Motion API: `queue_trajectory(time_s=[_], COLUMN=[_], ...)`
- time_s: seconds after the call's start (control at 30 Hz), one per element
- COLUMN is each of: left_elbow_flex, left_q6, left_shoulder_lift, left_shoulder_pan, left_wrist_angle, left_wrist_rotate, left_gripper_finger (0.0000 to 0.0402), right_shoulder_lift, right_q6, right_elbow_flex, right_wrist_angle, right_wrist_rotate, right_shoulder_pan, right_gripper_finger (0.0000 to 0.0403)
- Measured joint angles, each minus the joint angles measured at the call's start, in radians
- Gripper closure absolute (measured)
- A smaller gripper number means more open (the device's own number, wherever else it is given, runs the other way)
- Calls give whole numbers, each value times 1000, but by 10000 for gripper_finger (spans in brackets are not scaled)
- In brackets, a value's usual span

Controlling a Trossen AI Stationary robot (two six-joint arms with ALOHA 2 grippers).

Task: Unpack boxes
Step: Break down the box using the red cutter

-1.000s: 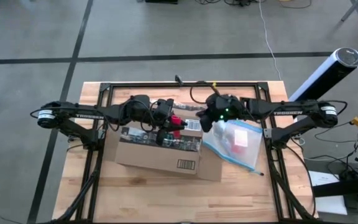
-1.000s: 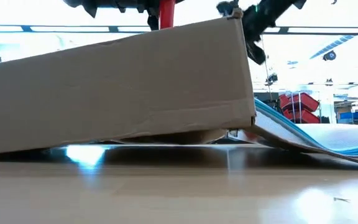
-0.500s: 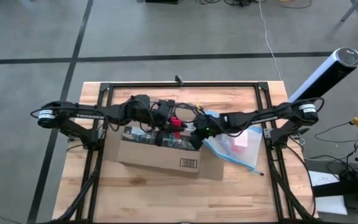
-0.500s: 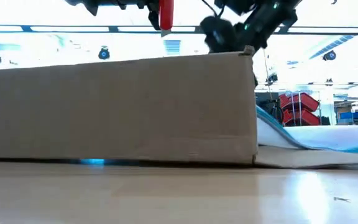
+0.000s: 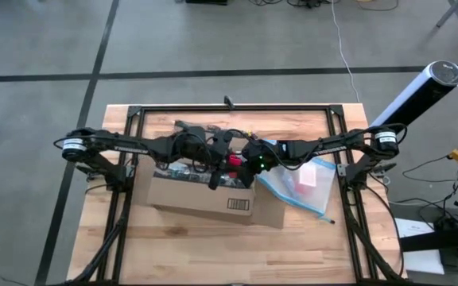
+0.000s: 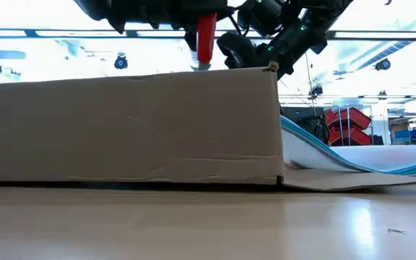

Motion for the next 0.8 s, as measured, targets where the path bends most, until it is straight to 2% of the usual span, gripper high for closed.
queue_trajectory(time_s=[0.17,0.4,0.8], left_elbow_flex=[2,2,3], left_q6=[1,4,-1], left_shoulder_lift=[54,104,61], left_shoulder_pan=[0,1,0], left_wrist_angle=[74,89,96], left_wrist_rotate=[2,23,21], left_gripper_finger=[370,370,370], right_shoulder_lift=[-7,-21,-126], right_q6=[-1,-2,-15], right_elbow_flex=[-1,-2,-2], right_wrist_angle=[-4,-12,-27], right_wrist_rotate=[-15,-42,-34], right_shoulder_pan=[-2,-2,-2], right_gripper_finger=[403,403,403])
